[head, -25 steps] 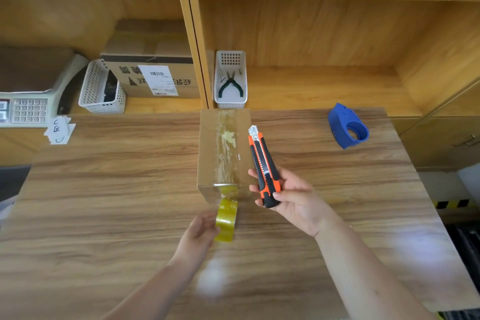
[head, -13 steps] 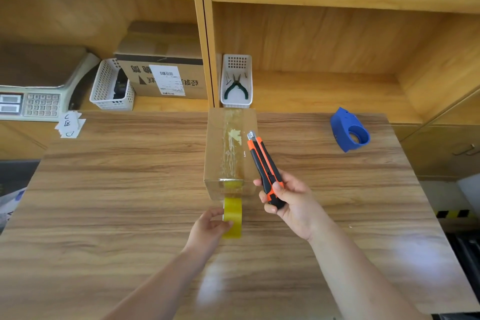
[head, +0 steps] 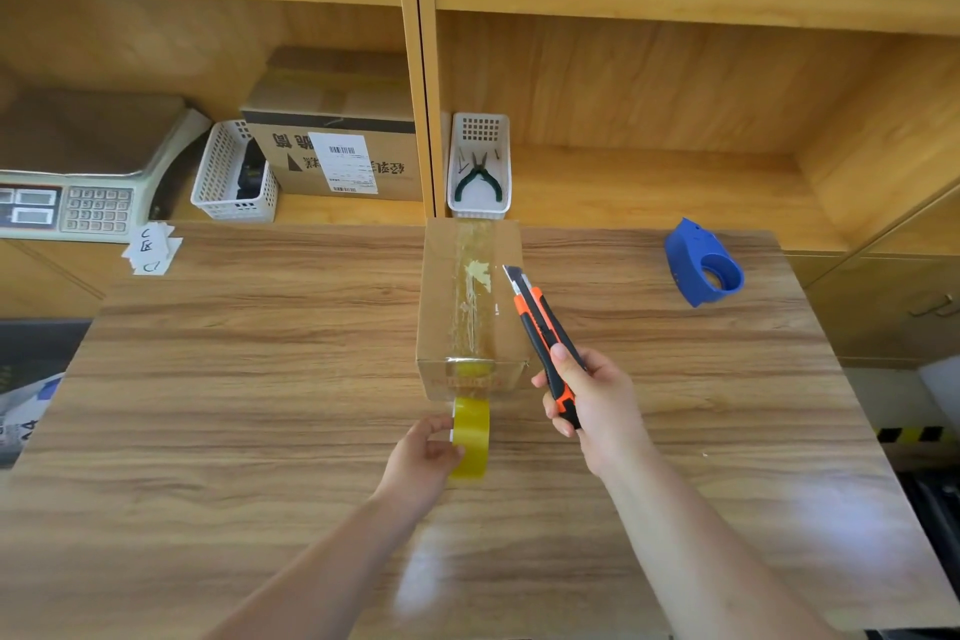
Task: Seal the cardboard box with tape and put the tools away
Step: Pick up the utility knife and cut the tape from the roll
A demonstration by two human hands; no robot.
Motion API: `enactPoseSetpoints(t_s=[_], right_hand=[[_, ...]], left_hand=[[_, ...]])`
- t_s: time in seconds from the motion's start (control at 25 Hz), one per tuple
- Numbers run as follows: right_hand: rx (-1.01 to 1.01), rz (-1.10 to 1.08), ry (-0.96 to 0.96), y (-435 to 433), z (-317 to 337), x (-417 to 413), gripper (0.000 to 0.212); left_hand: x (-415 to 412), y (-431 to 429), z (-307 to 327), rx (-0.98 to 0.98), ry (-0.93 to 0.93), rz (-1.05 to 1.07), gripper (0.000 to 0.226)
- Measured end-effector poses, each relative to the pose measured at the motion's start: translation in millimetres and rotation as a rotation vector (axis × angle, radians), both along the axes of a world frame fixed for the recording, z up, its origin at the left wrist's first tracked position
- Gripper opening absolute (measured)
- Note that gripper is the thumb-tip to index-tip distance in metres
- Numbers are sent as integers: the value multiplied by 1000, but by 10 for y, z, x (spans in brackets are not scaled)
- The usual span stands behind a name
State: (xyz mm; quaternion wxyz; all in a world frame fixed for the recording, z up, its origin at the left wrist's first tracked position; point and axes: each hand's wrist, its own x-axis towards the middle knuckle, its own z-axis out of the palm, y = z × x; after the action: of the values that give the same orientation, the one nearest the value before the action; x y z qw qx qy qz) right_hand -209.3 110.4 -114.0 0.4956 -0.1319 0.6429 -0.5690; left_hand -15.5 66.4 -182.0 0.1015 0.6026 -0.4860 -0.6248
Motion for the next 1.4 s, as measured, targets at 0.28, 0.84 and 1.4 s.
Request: enactPoseSetpoints(t_s=[0.28, 0.84, 1.4], right_hand=[[-72, 55, -150, 20, 52, -57, 21], [46, 86, -6, 44, 31, -29, 26], [165, 553, 858, 105, -70, -284, 19]], left_hand=[[6, -8, -37, 44, 30, 25, 28], [115, 71, -67, 56, 175, 22, 52], [136, 180, 30, 92, 274, 46, 42]])
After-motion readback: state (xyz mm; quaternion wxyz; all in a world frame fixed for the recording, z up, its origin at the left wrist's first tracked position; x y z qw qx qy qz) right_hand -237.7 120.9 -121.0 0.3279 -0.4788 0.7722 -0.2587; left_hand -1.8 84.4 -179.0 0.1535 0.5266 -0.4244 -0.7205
